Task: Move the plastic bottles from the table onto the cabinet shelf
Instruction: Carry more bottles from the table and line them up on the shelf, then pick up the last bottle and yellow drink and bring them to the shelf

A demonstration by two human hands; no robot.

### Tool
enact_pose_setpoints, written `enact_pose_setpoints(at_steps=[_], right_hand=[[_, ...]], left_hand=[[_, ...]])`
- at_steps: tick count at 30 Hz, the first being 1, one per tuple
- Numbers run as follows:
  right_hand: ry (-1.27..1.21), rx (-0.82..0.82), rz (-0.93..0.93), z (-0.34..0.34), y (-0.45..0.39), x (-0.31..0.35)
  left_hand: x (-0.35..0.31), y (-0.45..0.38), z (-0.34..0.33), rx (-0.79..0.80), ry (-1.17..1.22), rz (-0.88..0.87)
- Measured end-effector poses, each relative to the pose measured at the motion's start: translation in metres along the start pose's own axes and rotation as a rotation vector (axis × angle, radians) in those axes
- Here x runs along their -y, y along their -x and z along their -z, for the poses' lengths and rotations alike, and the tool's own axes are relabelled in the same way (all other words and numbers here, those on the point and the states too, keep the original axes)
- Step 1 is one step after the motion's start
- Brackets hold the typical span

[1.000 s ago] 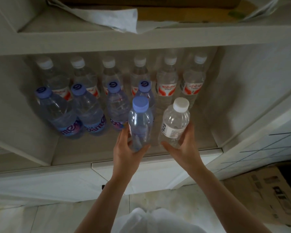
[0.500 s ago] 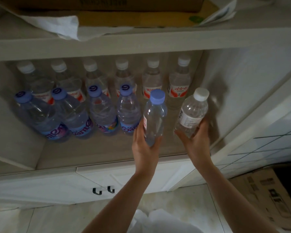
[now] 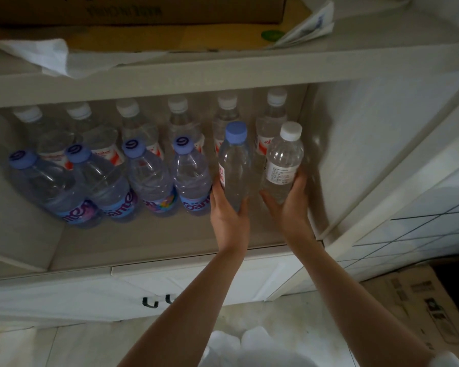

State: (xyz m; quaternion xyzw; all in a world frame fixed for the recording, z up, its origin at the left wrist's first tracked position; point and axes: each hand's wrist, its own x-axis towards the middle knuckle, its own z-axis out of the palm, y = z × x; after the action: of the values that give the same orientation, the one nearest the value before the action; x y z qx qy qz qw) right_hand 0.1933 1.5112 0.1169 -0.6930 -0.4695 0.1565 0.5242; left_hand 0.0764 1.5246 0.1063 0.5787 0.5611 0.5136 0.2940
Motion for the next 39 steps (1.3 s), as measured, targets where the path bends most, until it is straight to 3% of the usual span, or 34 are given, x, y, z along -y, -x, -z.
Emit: enact_pose_setpoints(at_steps=[10, 15, 24, 30, 39], right_hand=[[0.076, 0.076, -0.126, -0.003, 0.019, 0.01], [0.188, 0.066, -0.159, -0.004, 0.04, 0.008], [0.12, 0.157, -0.148, 0.005, 0.082, 0.018], [0.047, 0.361, -0.045, 0.022, 0.111, 0.018], [0.079, 0.807, 0.164, 0.057, 0.167, 0.006]], left_hand=[[-0.003, -0.001, -0.004, 0.035, -0.01, 0.047], [0.006, 0.007, 0.003, 0.268, -0.081, 0.161], [-0.001, 0.041, 0.046, 0.265, 0.023, 0.054], [0.004, 0.092, 0.077, 0.049, -0.14, 0.036], [0.008, 0.221, 0.109, -0.315, -0.165, 0.345]])
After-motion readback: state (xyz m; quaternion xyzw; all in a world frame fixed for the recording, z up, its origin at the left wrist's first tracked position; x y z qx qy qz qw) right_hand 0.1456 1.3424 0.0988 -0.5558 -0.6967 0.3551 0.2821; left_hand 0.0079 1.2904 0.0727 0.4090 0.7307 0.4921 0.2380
